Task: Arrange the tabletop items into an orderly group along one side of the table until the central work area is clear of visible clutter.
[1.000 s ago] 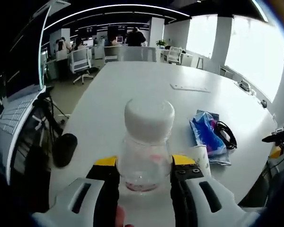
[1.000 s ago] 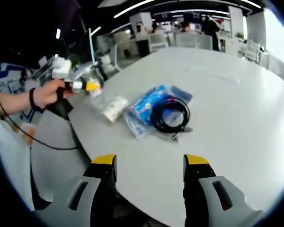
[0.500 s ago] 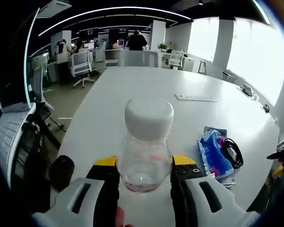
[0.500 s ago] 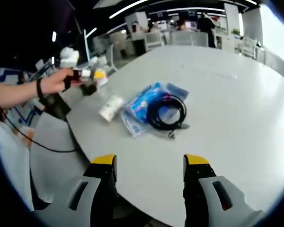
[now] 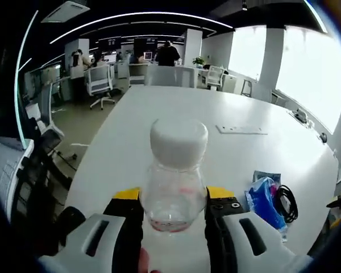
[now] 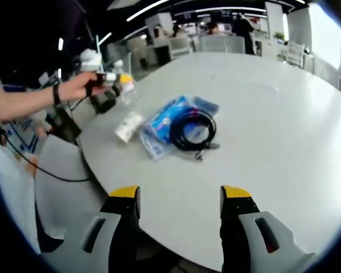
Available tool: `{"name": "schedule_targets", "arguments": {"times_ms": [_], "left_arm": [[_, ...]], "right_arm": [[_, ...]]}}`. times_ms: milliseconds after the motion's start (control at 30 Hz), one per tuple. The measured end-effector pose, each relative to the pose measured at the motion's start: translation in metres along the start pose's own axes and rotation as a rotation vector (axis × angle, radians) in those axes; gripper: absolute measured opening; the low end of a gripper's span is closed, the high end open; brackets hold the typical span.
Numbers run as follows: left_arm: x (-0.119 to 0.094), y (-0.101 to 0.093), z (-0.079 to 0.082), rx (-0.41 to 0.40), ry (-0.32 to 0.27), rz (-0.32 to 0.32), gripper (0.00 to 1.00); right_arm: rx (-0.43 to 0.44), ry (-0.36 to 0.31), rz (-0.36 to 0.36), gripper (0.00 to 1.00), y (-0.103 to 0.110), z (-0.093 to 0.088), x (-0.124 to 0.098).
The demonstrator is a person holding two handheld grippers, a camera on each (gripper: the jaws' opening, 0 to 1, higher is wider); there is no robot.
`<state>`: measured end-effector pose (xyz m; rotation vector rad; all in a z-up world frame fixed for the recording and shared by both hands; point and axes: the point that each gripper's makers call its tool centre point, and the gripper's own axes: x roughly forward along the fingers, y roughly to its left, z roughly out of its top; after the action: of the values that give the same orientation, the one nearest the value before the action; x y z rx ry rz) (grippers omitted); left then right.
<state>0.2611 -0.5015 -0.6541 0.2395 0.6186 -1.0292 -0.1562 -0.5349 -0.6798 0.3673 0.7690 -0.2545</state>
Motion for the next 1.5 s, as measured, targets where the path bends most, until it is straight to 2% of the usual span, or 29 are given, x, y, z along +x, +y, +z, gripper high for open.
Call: {"name": "schedule_targets", "arguments": {"times_ms": [200, 500, 533, 567, 700, 1233, 1500], "left_arm": [[0.008, 0.001, -0.004, -0.006, -0.003, 0.01, 0.41], [0.007, 0.002, -0.025, -0.024, 0.004, 0.034, 0.41], [0.006, 0.003, -0.02, -0.022, -0.036, 0.04, 0.41], [0.003, 0.002, -0.025, -0.02, -0.008, 0.04, 0.41], [0.0, -0.002, -0.03, 0.017, -0.007, 0.042, 0.41], [-0.001, -0.001, -0.028, -0.004, 0.0, 0.055, 0.42], [-0.012, -0.003, -0.021, -0.01, -0.02, 0.028, 0.47]], "right_arm": [[0.001, 0.003, 0.001, 0.55, 0.001, -0.002, 0.001], [-0.003, 0.009, 0.002, 0.55, 0.001, -0.003, 0.002], [-0.002, 0.01, 0.002, 0.55, 0.001, -0.003, 0.002], [-0.002, 0.011, 0.002, 0.55, 0.001, -0.003, 0.002], [-0.006, 0.014, 0.006, 0.55, 0.001, -0.003, 0.003], [-0.018, 0.012, 0.017, 0.55, 0.007, -0.001, 0.006], [-0.014, 0.002, 0.014, 0.55, 0.006, 0.001, 0.004]]}}
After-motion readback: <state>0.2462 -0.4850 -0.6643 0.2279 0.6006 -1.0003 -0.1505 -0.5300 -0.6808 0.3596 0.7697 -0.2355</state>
